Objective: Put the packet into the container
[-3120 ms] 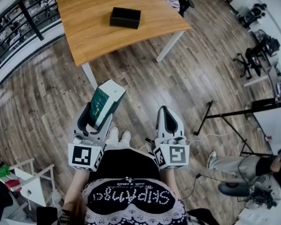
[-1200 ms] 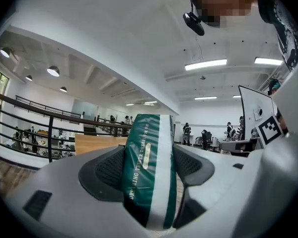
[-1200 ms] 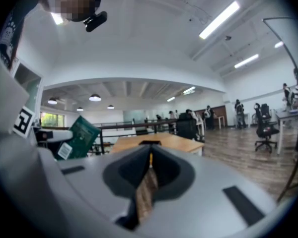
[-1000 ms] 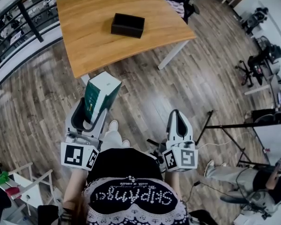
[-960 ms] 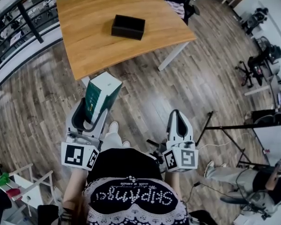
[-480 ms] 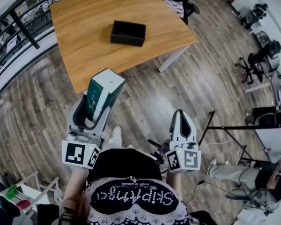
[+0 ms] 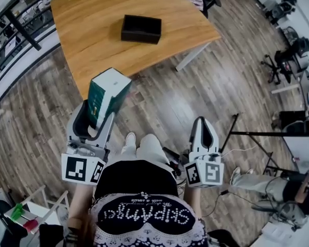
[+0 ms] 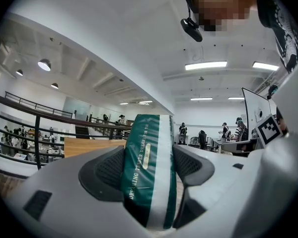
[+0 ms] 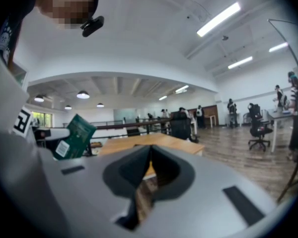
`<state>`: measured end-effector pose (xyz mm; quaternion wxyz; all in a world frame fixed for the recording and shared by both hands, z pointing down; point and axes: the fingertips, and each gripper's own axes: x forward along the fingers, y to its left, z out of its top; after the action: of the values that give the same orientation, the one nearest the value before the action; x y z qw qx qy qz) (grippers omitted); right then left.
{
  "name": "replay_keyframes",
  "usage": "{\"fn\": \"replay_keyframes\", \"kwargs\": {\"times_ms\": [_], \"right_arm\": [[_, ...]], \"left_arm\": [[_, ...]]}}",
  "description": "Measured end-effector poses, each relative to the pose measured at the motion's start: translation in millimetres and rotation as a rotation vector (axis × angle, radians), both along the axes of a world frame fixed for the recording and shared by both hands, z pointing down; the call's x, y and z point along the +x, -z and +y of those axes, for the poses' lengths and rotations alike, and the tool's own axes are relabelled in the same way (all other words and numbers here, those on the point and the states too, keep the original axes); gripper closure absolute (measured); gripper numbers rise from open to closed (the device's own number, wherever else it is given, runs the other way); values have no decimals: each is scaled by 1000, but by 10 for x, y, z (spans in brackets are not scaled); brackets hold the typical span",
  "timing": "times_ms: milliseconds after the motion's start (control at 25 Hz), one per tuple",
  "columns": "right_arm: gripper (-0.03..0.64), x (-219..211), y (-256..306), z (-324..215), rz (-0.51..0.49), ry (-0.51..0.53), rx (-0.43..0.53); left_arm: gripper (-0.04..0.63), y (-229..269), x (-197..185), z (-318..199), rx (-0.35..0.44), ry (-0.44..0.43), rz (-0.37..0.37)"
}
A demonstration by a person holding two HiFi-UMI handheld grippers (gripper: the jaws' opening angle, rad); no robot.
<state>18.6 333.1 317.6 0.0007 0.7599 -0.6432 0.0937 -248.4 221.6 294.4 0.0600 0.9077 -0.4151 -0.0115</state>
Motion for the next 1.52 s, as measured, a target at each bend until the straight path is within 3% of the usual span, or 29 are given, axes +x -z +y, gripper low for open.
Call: {"fn": "replay_keyframes", "kwargs": {"times_ms": [560, 1160, 1520], "right_arm": [[581, 309, -101, -364, -13, 38, -39], [581, 1329, 23, -1231, 12, 83, -5], [581, 1557, 29, -1523, -6, 126, 1]], "left_arm": [[262, -43, 260, -315, -25, 42, 1], [264, 28, 1073, -965, 9, 108, 46], [264, 45, 1311, -1141, 10, 144, 45]]}}
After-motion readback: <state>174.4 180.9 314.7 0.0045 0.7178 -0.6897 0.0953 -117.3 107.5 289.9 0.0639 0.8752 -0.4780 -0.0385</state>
